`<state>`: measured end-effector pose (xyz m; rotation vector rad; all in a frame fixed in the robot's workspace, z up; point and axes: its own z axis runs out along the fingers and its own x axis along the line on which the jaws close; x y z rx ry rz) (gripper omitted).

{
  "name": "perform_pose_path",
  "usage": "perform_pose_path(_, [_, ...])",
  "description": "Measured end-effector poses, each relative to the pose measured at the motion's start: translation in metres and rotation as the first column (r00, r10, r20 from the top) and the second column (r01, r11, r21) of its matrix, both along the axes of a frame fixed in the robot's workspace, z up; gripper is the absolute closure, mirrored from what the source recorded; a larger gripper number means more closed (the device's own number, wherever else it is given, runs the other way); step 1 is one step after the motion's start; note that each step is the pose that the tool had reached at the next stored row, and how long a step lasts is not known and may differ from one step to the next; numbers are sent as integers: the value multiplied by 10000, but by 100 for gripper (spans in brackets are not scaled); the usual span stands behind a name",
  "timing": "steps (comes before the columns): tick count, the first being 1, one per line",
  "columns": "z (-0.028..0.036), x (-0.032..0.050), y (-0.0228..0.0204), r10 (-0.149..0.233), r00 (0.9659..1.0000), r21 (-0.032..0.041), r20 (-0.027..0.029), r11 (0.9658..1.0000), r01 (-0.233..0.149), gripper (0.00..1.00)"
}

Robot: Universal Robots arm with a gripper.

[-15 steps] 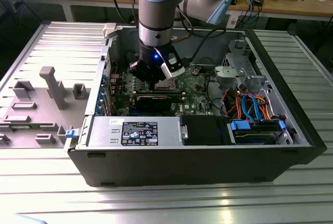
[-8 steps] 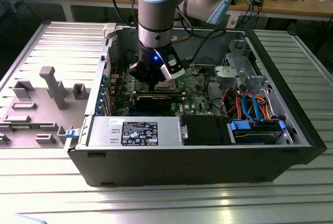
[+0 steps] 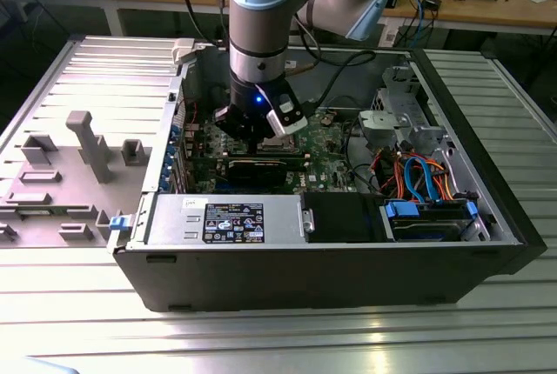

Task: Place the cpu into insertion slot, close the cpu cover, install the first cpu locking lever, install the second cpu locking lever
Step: 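Install the second cpu locking lever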

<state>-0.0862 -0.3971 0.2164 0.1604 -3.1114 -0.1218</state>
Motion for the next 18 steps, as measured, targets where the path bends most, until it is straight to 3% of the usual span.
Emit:
perform_pose_path(9, [-53,-12,6,26,10000,167,1,9999,-26,89])
perform_pose_path(18, [-71,-21,7,26,10000,265,1,9996,-26,89])
